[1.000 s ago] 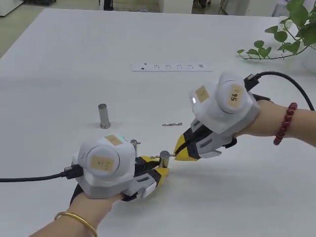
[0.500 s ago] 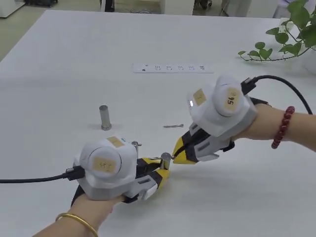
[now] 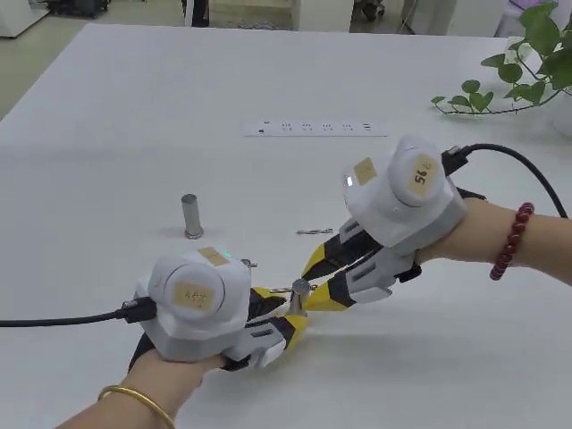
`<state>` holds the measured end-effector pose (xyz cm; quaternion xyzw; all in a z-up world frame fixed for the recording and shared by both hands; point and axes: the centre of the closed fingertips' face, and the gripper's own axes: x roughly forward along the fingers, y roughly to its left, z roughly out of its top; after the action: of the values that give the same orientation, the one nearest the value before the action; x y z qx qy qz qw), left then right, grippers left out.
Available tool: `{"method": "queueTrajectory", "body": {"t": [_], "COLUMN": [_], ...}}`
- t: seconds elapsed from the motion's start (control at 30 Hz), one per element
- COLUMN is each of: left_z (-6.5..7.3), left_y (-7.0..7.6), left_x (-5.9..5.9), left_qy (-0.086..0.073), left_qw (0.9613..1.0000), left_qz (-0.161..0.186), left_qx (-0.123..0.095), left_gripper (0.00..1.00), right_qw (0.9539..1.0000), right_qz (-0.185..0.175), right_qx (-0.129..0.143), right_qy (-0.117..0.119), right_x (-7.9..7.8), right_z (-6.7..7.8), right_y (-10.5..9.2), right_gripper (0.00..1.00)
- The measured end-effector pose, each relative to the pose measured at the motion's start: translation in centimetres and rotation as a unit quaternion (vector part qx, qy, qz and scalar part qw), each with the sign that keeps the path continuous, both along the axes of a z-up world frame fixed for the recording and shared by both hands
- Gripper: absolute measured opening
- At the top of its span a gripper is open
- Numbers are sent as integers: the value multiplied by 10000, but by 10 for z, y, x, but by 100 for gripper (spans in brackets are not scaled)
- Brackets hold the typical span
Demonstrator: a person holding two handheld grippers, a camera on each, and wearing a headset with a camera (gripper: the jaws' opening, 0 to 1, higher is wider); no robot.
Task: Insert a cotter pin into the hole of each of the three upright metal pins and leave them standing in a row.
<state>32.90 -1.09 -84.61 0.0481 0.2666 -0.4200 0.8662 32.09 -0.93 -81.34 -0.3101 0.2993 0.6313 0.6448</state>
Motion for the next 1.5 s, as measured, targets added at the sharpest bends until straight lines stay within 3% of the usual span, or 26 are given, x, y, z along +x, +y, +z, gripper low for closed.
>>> {"method": "queueTrajectory", "body": {"t": [0.4,0.6,0.83,1.27,1.5], "left_z": [3,4,4,13,15], "left_y": [12,16,19,25,32], "left_x": [-9,-13,-16,-21,-26], "left_qy": [72,124,136,114,147], "left_qw": [9999,9999,9999,9998,9998], "left_qz": [-75,-72,-81,-78,-13], "left_qx": [81,12,35,-111,-146], "left_gripper": [26,29,29,30,34], "right_qw": [10000,9999,9996,9991,9991], "right_qz": [5,10,-117,-218,-271], "right_qx": [58,99,249,353,338], "right_qy": [-2,27,111,91,9], "right_x": [2,2,4,6,16], "right_z": [-9,-10,-9,-6,-1], "right_y": [11,12,12,13,12], "right_gripper": [20,16,14,14,14]}}
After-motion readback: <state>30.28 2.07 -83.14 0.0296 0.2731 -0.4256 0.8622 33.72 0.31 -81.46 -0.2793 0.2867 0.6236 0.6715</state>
